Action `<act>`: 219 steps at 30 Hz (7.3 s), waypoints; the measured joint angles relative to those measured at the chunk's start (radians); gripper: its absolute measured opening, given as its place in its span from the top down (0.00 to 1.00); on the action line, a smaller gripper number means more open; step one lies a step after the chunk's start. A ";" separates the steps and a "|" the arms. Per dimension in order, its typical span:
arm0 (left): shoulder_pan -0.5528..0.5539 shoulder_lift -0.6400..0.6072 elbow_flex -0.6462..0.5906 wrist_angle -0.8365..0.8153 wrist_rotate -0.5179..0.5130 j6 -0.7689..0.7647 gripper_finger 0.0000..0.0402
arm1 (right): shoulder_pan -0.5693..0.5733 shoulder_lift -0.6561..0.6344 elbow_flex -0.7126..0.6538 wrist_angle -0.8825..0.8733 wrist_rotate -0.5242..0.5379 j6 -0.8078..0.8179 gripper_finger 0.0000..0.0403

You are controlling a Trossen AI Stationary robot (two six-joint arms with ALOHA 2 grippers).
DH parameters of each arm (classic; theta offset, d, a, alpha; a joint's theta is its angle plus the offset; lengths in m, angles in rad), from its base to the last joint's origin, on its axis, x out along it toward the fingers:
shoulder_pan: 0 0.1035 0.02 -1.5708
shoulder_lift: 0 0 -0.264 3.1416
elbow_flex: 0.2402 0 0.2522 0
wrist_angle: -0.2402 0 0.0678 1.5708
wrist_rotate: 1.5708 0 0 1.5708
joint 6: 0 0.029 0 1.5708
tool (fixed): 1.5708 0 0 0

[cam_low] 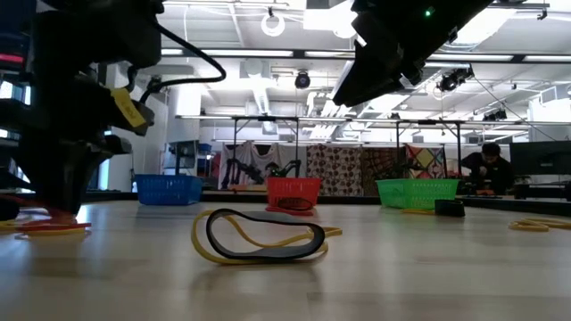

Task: Sort rubber bands into baskets
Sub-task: Put the yellow rubber band into the green bin, then put the black rubber band into the red bin

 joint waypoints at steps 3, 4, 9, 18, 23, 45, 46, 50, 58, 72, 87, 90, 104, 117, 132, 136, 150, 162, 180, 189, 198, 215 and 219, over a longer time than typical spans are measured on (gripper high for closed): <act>0.000 0.026 0.002 -0.001 -0.008 0.001 0.87 | 0.000 0.000 0.000 0.000 0.000 0.000 0.60; 0.000 0.031 0.002 -0.005 -0.009 0.007 0.87 | 0.000 0.000 0.000 0.000 0.000 0.000 0.60; -0.002 0.013 0.000 0.003 -0.004 0.060 0.96 | 0.000 0.000 0.000 0.000 0.000 -0.001 0.60; -0.001 -0.096 -0.005 0.000 -0.122 0.079 1.00 | 0.000 0.000 0.000 0.004 -0.019 -0.007 0.60; -0.001 -0.168 -0.004 0.000 -0.173 0.079 1.00 | 0.000 0.000 0.000 0.034 -0.104 -0.008 0.60; -0.001 -0.428 -0.002 0.210 -0.317 0.183 1.00 | -0.088 0.227 0.000 0.501 -0.388 -0.177 0.59; 0.000 -0.428 -0.002 0.234 -0.317 0.195 1.00 | -0.096 0.246 0.000 0.545 -0.395 -0.186 0.59; 0.013 -0.428 -0.002 0.314 -0.316 0.248 1.00 | -0.124 0.312 0.000 0.713 -0.461 -0.223 0.59; 0.068 -0.428 -0.002 0.394 -0.316 0.289 1.00 | -0.164 0.378 0.000 0.890 -0.503 -0.226 0.59; 0.138 -0.359 -0.002 0.601 -0.250 0.362 1.00 | -0.166 0.394 0.037 0.922 -0.469 -0.242 0.39; 0.146 -0.333 -0.001 0.688 -0.208 0.393 1.00 | -0.177 0.394 0.037 0.905 -0.466 -0.323 0.80; 0.145 -0.330 -0.001 0.688 -0.208 0.393 1.00 | -0.177 0.394 0.037 0.905 -0.466 -0.324 0.96; 0.157 -0.322 -0.100 0.925 -0.224 0.469 0.80 | -0.158 0.386 0.037 0.869 -0.430 -0.332 0.99; 0.172 -0.326 -0.248 1.229 -0.235 0.438 0.72 | -0.179 0.240 0.037 0.629 -0.304 -0.315 1.00; 0.217 -0.326 -0.384 1.439 -0.167 0.339 0.72 | -0.358 -0.103 0.037 0.053 -0.064 -0.287 1.00; 0.217 -0.326 -0.384 1.436 -0.149 0.339 0.72 | -0.429 -0.157 0.037 -0.024 -0.021 -0.287 1.00; 0.217 -0.325 -0.384 1.405 -0.149 0.329 0.72 | -0.669 -0.192 0.014 -0.237 0.028 -0.221 1.00; 0.217 -0.325 -0.384 1.403 -0.149 0.329 0.72 | -0.740 -0.186 0.014 -0.330 0.035 -0.119 1.00; 0.217 -0.324 -0.383 1.396 -0.155 0.347 0.72 | -0.848 -0.184 -0.221 -0.200 -0.161 0.021 1.00; 0.217 -0.324 -0.383 1.397 -0.156 0.348 0.72 | -0.942 -0.138 -0.220 -0.110 -0.309 0.047 1.00; 0.217 -0.324 -0.383 1.397 -0.156 0.365 0.72 | -1.036 -0.038 -0.147 -0.201 -0.434 0.028 1.00; 0.217 -0.324 -0.383 1.397 -0.156 0.366 0.72 | -1.077 0.044 -0.099 -0.202 -0.488 -0.021 0.78; 0.217 -0.324 -0.383 1.397 -0.157 0.366 0.72 | -1.099 0.042 -0.099 -0.201 -0.474 -0.030 0.70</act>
